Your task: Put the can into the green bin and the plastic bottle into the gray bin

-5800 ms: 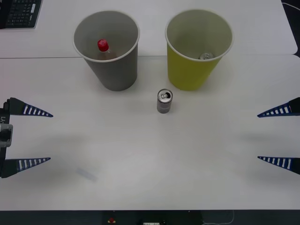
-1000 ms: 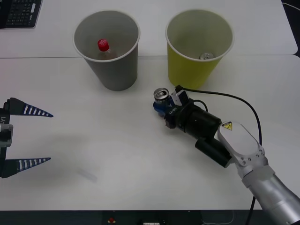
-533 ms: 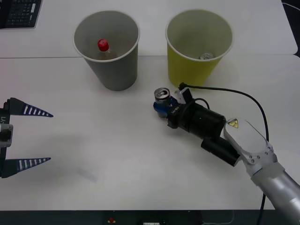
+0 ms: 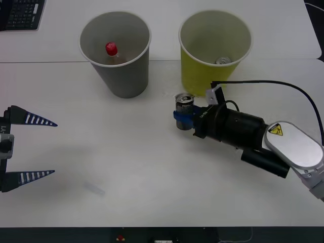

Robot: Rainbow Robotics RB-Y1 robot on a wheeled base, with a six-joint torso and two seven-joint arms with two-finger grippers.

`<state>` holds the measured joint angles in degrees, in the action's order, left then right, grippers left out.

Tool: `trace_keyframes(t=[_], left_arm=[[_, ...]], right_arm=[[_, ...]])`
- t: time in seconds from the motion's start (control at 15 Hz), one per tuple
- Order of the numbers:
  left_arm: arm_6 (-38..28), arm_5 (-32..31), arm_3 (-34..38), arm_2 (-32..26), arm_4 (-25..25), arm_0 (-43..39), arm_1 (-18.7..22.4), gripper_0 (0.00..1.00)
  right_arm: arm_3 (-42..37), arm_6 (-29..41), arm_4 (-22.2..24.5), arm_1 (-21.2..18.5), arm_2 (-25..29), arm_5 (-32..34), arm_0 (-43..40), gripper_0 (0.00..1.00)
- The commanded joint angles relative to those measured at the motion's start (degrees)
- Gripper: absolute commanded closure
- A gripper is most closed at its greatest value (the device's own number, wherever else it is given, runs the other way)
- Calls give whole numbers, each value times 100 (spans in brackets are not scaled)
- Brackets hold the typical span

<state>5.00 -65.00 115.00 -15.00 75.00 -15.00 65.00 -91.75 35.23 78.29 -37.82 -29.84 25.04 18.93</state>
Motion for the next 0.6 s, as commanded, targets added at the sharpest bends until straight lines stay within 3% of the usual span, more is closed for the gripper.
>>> trace_keyframes(t=[0.07, 0.27, 0.6], left_arm=[[0, 0, 0, 0, 0, 0, 0, 0], [0, 0, 0, 0, 0, 0, 0, 0], [0, 0, 0, 0, 0, 0, 0, 0]], right_arm=[[-792, 907, 2, -964, 4, 36, -144, 100], [-1425, 1926, 2, -1817, 259, 203, -267, 100], [-1741, 3482, 169, -2001, 1604, 1627, -284, 100]])
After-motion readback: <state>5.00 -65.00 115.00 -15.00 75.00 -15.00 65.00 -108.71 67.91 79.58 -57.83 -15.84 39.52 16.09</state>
